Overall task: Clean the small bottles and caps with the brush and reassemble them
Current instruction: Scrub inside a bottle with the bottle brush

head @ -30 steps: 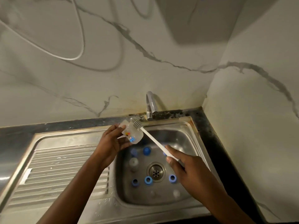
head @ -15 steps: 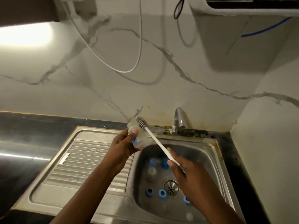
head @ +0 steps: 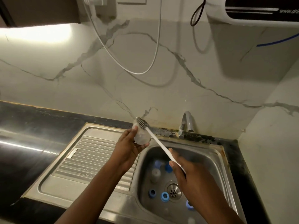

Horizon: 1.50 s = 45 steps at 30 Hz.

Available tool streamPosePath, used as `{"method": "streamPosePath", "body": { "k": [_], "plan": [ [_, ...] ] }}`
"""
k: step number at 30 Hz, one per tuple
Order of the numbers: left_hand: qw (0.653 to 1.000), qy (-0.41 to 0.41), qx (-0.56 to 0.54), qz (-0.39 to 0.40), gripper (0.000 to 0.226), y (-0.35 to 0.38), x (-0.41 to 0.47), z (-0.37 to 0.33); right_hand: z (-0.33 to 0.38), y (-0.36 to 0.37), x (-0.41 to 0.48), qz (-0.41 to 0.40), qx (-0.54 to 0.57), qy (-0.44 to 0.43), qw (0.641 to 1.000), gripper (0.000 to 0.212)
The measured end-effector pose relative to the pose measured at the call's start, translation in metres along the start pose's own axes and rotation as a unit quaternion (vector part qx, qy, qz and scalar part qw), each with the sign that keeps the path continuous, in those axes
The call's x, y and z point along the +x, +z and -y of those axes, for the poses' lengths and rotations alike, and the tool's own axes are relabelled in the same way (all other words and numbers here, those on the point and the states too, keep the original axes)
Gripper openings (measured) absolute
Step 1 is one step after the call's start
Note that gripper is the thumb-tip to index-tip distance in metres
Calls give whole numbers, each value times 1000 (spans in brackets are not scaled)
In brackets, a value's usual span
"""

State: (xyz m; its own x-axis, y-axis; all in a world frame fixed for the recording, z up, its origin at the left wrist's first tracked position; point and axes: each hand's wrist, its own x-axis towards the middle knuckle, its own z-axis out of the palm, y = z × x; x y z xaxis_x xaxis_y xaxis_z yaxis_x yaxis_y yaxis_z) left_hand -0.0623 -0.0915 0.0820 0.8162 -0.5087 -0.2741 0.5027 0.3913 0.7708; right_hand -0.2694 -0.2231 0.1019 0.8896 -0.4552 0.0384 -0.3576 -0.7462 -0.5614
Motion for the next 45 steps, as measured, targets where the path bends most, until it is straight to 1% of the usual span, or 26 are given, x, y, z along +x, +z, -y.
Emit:
{"method": "streamPosePath", "body": {
  "k": [4,8,11,13,16,18,21,25,27,31,36,38,41,43,45],
  "plan": [
    [1000,-16,2,15,47,4,-6,11,15,-3,10,9,0,-6,1000,50],
    [1000,7,-16,-23,42,-5,8,-1,18,-3,6,14,4,1,1000,50],
    [998,25,-42,-43,49,-13,18,-17,12,-1,-2,22,19,-12,999,49],
    [996,28,-60,-52,48,-17,21,-26,8,1,-6,31,21,-19,999,49],
    [997,17,-68,-42,43,-17,22,-27,3,4,-6,20,20,-17,999,50],
    [997,7,-72,-36,45,-13,19,-21,3,5,-3,11,26,-13,1000,51],
    [998,-5,-67,-9,46,-7,13,-11,7,1,2,2,40,4,999,59],
    [997,-32,-68,14,46,-2,9,-2,16,-7,14,-10,68,3,998,51],
    [997,-25,-79,5,47,-3,14,-7,18,-8,17,-8,68,-4,998,51],
    [991,-7,-128,-46,36,-7,26,-29,20,-6,10,29,50,0,998,49],
    [984,-12,-170,-59,45,-12,28,-38,11,1,2,35,37,-4,999,48],
    [983,-27,-176,-42,44,-8,22,-33,12,3,4,25,37,1,999,49],
    [982,-68,-177,9,38,3,12,-19,13,0,13,7,52,16,998,49],
    [981,-85,-172,33,40,6,8,-12,15,-3,20,3,62,19,998,49],
    [981,-84,-172,39,44,6,11,-10,16,-4,25,-4,68,12,998,50]
  ]
}}
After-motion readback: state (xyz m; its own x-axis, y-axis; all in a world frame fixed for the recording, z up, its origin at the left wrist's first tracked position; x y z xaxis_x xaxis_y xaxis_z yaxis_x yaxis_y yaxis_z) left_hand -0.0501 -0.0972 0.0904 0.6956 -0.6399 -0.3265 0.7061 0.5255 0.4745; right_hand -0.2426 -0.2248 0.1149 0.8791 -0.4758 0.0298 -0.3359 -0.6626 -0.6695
